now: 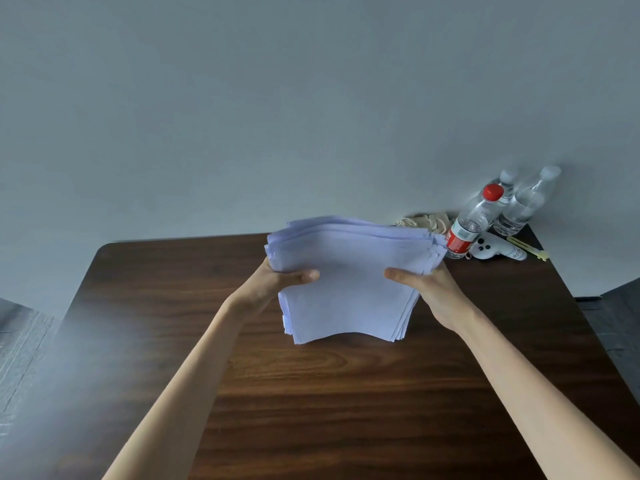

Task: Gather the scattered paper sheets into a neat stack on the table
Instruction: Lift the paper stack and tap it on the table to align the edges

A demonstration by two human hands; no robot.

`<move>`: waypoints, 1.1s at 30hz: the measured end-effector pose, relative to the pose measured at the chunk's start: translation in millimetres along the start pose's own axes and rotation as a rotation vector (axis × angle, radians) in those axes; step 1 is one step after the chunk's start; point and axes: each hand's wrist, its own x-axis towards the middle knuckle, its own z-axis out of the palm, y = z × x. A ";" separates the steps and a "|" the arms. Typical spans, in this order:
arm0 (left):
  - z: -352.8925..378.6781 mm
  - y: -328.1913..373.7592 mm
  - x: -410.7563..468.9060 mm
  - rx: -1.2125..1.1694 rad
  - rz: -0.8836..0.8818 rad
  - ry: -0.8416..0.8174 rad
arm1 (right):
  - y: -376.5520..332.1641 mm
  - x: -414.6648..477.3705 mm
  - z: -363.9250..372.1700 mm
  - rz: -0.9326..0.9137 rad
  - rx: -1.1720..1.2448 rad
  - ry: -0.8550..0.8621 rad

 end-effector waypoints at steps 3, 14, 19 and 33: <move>0.1 -1.9 1.6 -0.051 0.055 0.078 | -2.9 -0.9 3.6 -0.067 0.010 0.050; -22.6 -35.9 13.3 -0.303 -0.089 0.190 | -4.6 9.5 -13.9 0.008 -0.124 -0.105; 1.5 -33.2 36.0 -0.286 -0.032 0.426 | 1.7 17.1 -11.9 0.045 -0.140 -0.093; 6.9 -42.0 49.9 -0.355 -0.012 0.468 | -1.4 24.1 -9.1 0.001 -0.094 -0.070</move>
